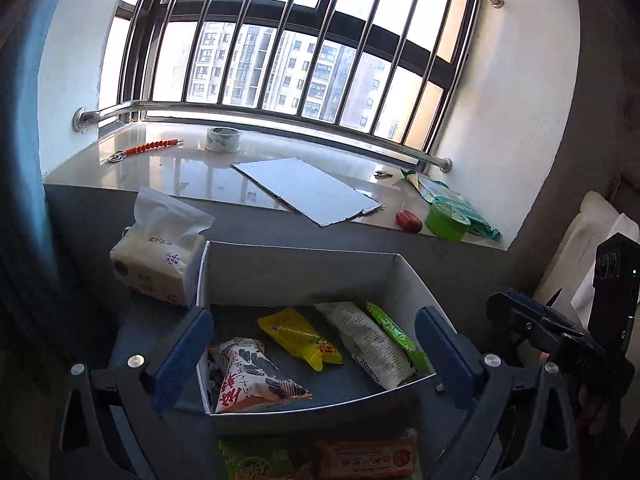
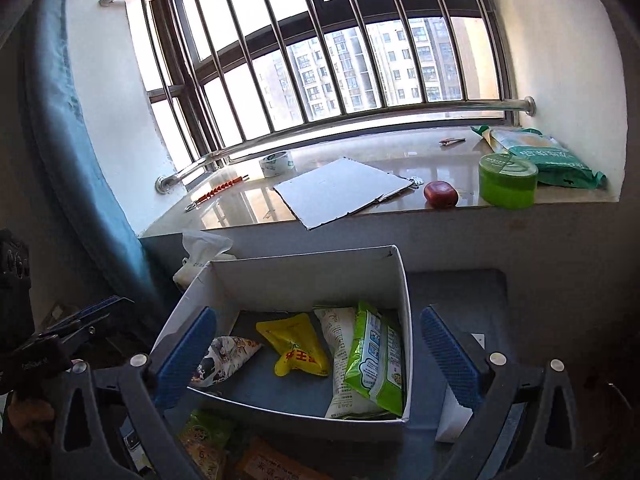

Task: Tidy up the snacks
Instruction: 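Drop the yellow bag into the box with the left gripper while the right drops the wafer pack, then grasp the yellow chips bag with the right gripper and lift it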

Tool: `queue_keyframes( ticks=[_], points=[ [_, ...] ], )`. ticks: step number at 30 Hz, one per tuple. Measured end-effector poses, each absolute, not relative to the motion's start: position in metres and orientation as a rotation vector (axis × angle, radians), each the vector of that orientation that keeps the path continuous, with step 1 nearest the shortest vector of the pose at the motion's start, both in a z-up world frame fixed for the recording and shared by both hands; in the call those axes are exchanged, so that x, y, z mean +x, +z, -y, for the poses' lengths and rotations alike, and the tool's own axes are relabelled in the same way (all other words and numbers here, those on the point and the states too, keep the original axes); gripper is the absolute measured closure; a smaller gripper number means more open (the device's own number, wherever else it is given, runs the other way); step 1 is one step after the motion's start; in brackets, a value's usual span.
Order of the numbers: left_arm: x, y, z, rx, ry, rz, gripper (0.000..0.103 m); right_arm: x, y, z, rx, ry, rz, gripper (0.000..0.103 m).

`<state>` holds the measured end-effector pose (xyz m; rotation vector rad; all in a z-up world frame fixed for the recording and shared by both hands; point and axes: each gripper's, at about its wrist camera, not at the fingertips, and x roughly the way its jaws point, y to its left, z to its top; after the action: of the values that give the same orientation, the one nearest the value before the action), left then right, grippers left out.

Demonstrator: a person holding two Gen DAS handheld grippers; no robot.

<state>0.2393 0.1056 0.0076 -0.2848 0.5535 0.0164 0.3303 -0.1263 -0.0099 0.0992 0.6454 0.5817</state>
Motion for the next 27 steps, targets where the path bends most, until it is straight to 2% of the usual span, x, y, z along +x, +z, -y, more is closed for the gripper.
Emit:
queue_keyframes(
  ticks=[8,15,21,27],
  points=[
    [0.143,0.019,-0.07,-0.107,-0.035,-0.451,0.0,0.238,0.003,0.164,0.116,0.673,-0.557,0.0],
    [0.071,-0.019,-0.057,-0.137,-0.052,-0.51,0.0,0.152,-0.017,0.196,0.073,0.657,-0.533,0.0],
    [0.029,-0.063,-0.042,-0.201,-0.067,-0.582,0.0,0.104,-0.067,0.231,0.081,0.55,-0.632,0.0],
    [0.017,-0.092,-0.035,-0.189,-0.06,-0.645,0.0,0.094,-0.111,0.235,0.024,0.52,-0.776,0.0]
  ],
)
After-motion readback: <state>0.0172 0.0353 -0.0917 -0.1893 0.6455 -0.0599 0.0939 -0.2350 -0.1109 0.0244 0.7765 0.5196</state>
